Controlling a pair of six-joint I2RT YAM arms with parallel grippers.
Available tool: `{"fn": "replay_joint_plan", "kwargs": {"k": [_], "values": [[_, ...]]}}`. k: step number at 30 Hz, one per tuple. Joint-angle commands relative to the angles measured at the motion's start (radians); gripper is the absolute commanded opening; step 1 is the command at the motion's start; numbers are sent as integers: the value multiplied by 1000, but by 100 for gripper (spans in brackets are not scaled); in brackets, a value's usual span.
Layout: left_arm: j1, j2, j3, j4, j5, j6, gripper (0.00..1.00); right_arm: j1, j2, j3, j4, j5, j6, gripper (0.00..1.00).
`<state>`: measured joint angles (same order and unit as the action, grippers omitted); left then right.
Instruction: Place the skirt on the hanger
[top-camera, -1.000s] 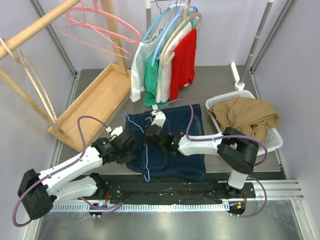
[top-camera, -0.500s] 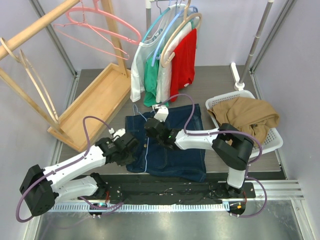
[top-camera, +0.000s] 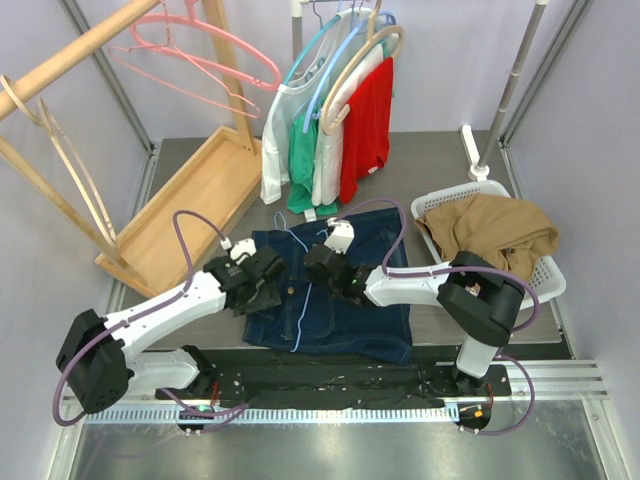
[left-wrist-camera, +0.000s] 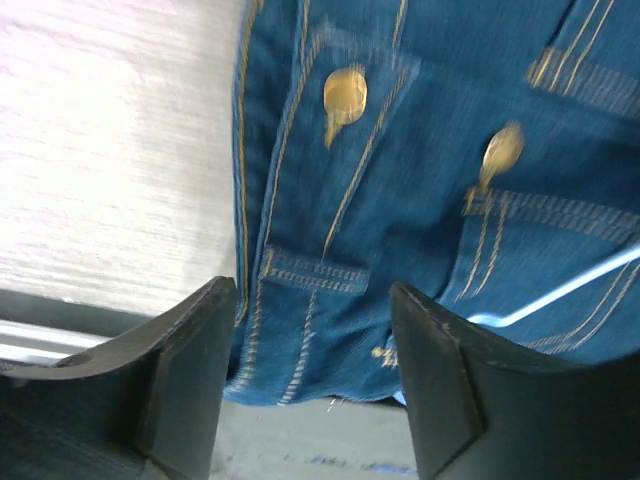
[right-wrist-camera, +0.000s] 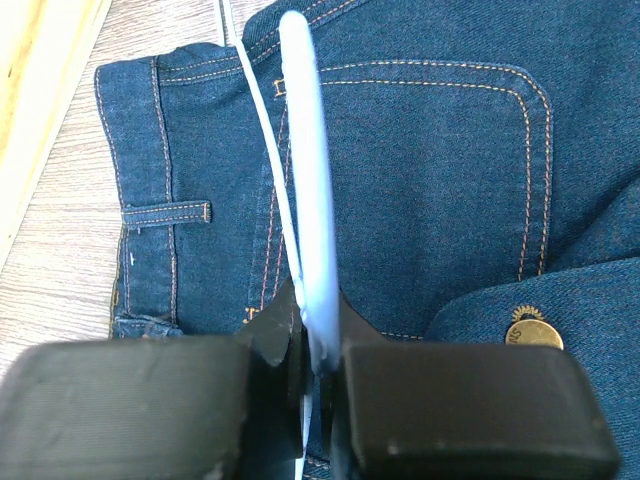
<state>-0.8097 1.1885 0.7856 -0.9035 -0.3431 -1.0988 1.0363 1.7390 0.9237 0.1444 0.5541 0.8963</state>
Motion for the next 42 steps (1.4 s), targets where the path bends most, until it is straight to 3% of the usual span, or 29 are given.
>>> {"fn": "replay_joint_plan", "kwargs": {"k": [1,6,12,14,21,26,34,42], "values": [[49,3,72,9,-96,11,69,1,-6,-17,-137,18,-60,1],[107,22,61,179,-85,54,69,1,7,-2,-166,12,-66,1],[142,190,46,388,38,74,52,-1,27,18,-183,4,-62,1],[147,233,49,409,35,80,51,1,27,18,-189,6,-54,1],[153,359,93,305,-48,105,56,-5,25,15,-216,9,-50,1],[164,425,24,340,7,97,53,-22,-18,-63,-233,43,-53,1],[185,415,-14,364,6,99,47,-27,-134,-204,-299,139,7,1],[198,408,-20,356,6,100,41,-93,-197,-210,-437,245,92,1]]}}
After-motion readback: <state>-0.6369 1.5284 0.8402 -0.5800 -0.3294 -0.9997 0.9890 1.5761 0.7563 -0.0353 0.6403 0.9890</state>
